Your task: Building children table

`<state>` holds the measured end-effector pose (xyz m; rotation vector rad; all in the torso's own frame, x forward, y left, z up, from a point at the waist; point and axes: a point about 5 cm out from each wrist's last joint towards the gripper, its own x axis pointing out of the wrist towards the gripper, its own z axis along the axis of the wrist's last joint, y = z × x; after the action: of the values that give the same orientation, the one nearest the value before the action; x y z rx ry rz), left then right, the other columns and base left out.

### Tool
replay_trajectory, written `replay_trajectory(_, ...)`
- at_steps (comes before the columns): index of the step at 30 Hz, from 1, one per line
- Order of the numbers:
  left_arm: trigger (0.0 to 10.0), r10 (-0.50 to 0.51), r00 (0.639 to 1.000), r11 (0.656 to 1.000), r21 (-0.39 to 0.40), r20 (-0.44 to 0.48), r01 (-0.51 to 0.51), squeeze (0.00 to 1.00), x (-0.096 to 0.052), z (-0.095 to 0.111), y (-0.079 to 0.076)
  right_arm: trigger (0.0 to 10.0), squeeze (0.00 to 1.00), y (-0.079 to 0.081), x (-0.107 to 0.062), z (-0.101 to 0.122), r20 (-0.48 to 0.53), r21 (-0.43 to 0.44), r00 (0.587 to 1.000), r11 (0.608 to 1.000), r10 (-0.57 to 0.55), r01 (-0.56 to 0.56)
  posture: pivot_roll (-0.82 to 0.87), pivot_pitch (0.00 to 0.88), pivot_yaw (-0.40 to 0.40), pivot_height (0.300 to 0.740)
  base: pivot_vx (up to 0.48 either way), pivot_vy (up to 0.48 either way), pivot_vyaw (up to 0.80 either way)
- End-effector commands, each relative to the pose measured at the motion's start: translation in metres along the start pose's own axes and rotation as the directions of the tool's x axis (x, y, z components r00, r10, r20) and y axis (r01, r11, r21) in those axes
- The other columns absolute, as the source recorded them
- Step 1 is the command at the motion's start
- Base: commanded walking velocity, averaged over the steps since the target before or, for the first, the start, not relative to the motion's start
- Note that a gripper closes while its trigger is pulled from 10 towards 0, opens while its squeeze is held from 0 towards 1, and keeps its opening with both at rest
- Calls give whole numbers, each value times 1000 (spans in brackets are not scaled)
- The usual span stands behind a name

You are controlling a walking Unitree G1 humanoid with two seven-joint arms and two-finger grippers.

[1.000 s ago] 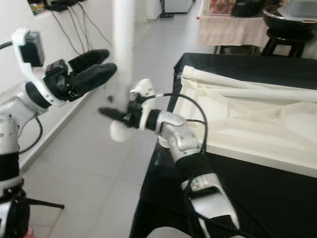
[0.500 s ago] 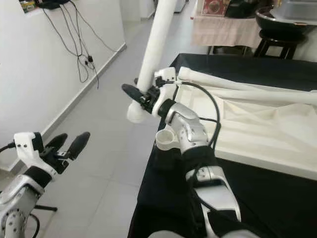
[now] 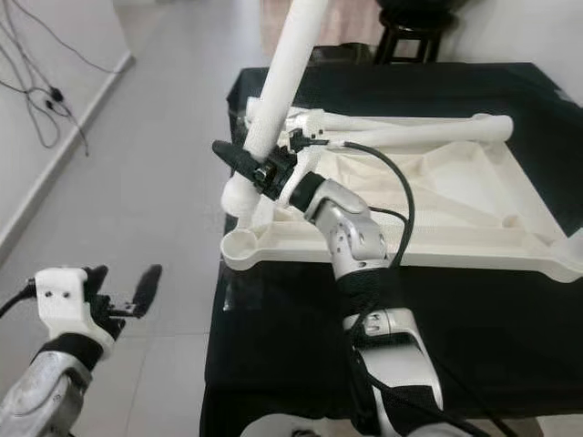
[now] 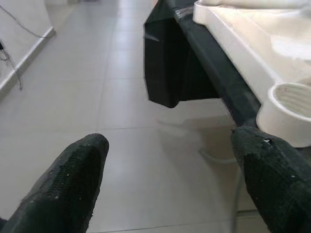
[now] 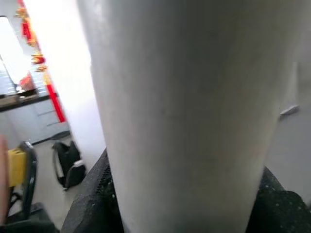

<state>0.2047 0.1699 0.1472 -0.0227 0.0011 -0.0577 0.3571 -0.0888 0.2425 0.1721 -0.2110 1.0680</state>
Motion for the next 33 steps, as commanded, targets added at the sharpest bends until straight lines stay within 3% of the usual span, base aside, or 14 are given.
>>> replay_trajectory(1,10000,28,1000,998,49,-10,-27,0,-5,1,2,10000,0,14,8,-1,-10,-25,993,992,120,-121,65,187,6,740,0,0,0)
replay_trajectory(2,10000,37,999,996,85,-4,-37,0,-8,4,1,10000,0,19,9,-1,-34,-45,979,978,201,-203,76,204,3,740,0,0,0)
replay_trajectory(4,10000,54,999,991,121,2,-54,0,-12,6,0,10000,0,21,9,-2,-66,-61,965,964,254,-258,81,212,2,740,0,0,0)
replay_trajectory(5,10000,73,997,983,171,-2,-72,0,-22,8,-5,10000,0,18,10,-6,-151,-103,938,939,311,-328,97,241,-2,740,0,0,0)
replay_trajectory(9,10000,75,997,981,182,-6,-73,0,-26,8,-6,10000,0,16,11,-7,-176,-116,932,933,317,-339,99,245,-3,740,0,0,0)
replay_trajectory(11,10000,83,996,977,201,-31,-75,0,-41,9,-14,10000,0,11,17,-5,-212,-111,916,922,341,-370,121,278,-11,740,0,0,0)
replay_trajectory(16,10000,84,996,970,232,-29,-75,0,-45,11,-18,10000,0,5,20,-6,-223,-93,917,929,331,-358,131,291,-14,740,0,0,0)
replay_trajectory(18,10000,82,996,968,242,-35,-72,0,-47,11,-21,10000,0,-1,19,-2,-193,-54,924,937,329,-345,139,312,-13,740,0,0,0)
replay_trajectory(20,10000,80,996,966,249,-43,-67,0,-52,13,-25,10000,0,-9,12,16,-93,16,923,928,373,-373,144,328,-9,740,0,0,0)
replay_trajectory(24,10000,80,996,966,251,-47,-66,0,-54,13,-25,10000,0,-12,9,23,-50,41,920,921,389,-387,144,328,-9,740,0,0,0)
replay_trajectory(27,10000,75,995,968,246,-64,-57,0,-56,13,-27,10000,0,-17,-5,36,55,103,889,883,455,-458,136,340,-1,740,0,0,0)
replay_trajectory(33,10000,73,995,966,253,-65,-55,0,-56,13,-27,10000,0,-18,-11,24,-38,56,890,890,455,-453,138,340,4,740,0,0,0)
